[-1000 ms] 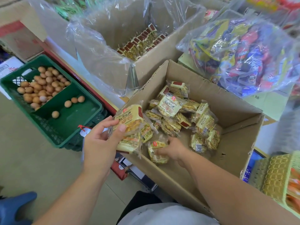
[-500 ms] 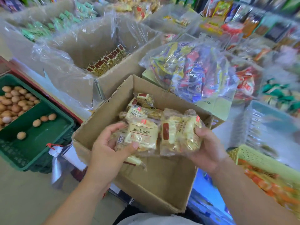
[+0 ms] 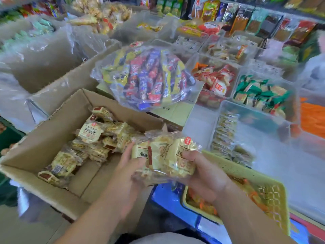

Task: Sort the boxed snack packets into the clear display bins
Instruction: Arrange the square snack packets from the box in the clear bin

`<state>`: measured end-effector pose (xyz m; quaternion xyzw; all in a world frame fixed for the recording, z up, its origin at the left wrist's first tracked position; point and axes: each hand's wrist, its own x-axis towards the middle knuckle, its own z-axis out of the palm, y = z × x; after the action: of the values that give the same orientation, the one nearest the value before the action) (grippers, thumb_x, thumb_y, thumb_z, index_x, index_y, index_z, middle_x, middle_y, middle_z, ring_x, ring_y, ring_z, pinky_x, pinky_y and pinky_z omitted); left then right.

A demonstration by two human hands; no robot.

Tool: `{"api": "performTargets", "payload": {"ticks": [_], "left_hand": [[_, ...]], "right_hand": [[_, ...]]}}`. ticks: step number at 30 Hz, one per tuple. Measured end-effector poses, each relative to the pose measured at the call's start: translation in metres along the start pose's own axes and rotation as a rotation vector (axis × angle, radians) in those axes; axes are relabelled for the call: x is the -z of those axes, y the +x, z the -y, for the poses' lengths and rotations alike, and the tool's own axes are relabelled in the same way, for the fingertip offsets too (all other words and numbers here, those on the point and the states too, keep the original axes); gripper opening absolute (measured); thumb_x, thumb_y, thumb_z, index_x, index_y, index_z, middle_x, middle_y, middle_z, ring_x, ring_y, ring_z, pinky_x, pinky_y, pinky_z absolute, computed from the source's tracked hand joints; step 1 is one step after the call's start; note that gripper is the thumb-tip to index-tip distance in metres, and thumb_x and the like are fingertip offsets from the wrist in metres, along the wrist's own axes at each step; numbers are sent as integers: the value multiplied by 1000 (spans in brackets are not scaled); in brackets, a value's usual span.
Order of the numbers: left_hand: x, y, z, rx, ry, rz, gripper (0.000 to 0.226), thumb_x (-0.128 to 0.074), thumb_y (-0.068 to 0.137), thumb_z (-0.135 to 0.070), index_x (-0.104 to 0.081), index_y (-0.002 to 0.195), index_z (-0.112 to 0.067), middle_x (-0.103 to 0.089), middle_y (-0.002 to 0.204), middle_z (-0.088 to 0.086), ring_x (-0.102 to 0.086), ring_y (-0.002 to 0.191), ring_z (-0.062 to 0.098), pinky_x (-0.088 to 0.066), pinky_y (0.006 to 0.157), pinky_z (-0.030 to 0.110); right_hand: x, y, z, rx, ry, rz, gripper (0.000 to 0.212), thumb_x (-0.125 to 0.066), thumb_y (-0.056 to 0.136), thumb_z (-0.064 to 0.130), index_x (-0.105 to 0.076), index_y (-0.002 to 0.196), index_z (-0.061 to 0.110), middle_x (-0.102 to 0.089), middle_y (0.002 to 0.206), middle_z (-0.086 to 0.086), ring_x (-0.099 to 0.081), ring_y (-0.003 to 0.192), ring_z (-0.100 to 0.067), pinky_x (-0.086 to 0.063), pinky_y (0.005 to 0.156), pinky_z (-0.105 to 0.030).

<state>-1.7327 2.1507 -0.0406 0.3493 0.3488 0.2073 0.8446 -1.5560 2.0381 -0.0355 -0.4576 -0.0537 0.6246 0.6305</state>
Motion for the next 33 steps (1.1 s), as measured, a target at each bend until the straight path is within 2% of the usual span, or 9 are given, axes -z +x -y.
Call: {"api": "performTargets", "payload": {"ticks": [4, 9, 11, 16, 19, 22, 24, 29, 33], "left_hand": [[-50, 7, 21, 3, 96, -3, 74, -84, 67, -12, -58, 130, -42, -76, 120, 2, -76, 103, 27, -63, 67, 31], [-91, 18, 44, -1, 172, 42, 71, -97, 60, -16, -68, 123, -35, -73, 126, 11, -72, 111, 37, -63, 78, 47], [-101, 27, 53, -34, 225, -2, 61, -89, 66, -12, -69, 119, -34, -74, 122, 12, -73, 106, 37, -63, 75, 48], [-125, 49, 61, -111, 402, -81, 79, -92, 59, -22, -61, 130, -37, -74, 121, 6, -73, 107, 32, -61, 82, 53], [-140, 60, 65, -166, 547, -87, 81, -91, 54, -31, -60, 126, -48, -75, 119, -6, -75, 103, 21, -63, 77, 43], [-153, 68, 71, -215, 719, -92, 91, -93, 54, -40, -50, 134, -53, -70, 123, -17, -71, 109, 7, -58, 87, 36], [-161, 71, 74, -252, 809, -75, 96, -92, 56, -46, -44, 138, -58, -65, 127, -25, -66, 112, -2, -55, 89, 31], [-180, 84, 81, -311, 922, -32, 103, -88, 54, -53, -36, 142, -64, -56, 132, -35, -61, 116, -7, -54, 93, 31], [-185, 99, 86, -303, 862, -55, 98, -89, 56, -51, -39, 140, -63, -57, 137, -25, -61, 124, 4, -52, 104, 46]], "right_hand": [[40, -19, 26, 55, -149, 75, 56, -80, 72, 25, -68, 124, 9, -69, 123, -21, -68, 111, -36, -58, 87, -46], [86, -31, 54, 173, -257, 29, 64, -87, 68, 24, -64, 128, 22, -69, 124, -15, -65, 117, -38, -50, 102, -55], [99, -34, 61, 221, -339, -59, 59, -89, 64, 31, -67, 119, 22, -73, 115, -11, -68, 111, -34, -52, 100, -52], [130, -40, 74, 275, -675, -343, 39, -86, 76, 32, -69, 111, 37, -68, 102, 3, -68, 92, -24, -58, 82, -38], [139, -43, 79, 198, -538, -275, 27, -74, 89, 30, -68, 114, 36, -65, 100, 6, -68, 78, -13, -53, 60, -27], [145, -45, 82, 94, -232, -206, 41, -74, 84, 50, -67, 120, 32, -67, 108, 10, -66, 78, -17, -62, 68, -43], [150, -46, 83, 102, -330, -196, 56, -75, 75, 65, -62, 122, 38, -66, 112, 18, -70, 85, -9, -63, 76, -43], [164, -42, 80, 190, -371, -266, 48, -83, 76, 53, -61, 117, 42, -70, 117, 14, -71, 104, -12, -60, 86, -40], [181, -43, 81, 243, -357, -345, 41, -79, 79, 21, -62, 111, 40, -74, 94, 13, -73, 73, -13, -57, 61, -24]]}}
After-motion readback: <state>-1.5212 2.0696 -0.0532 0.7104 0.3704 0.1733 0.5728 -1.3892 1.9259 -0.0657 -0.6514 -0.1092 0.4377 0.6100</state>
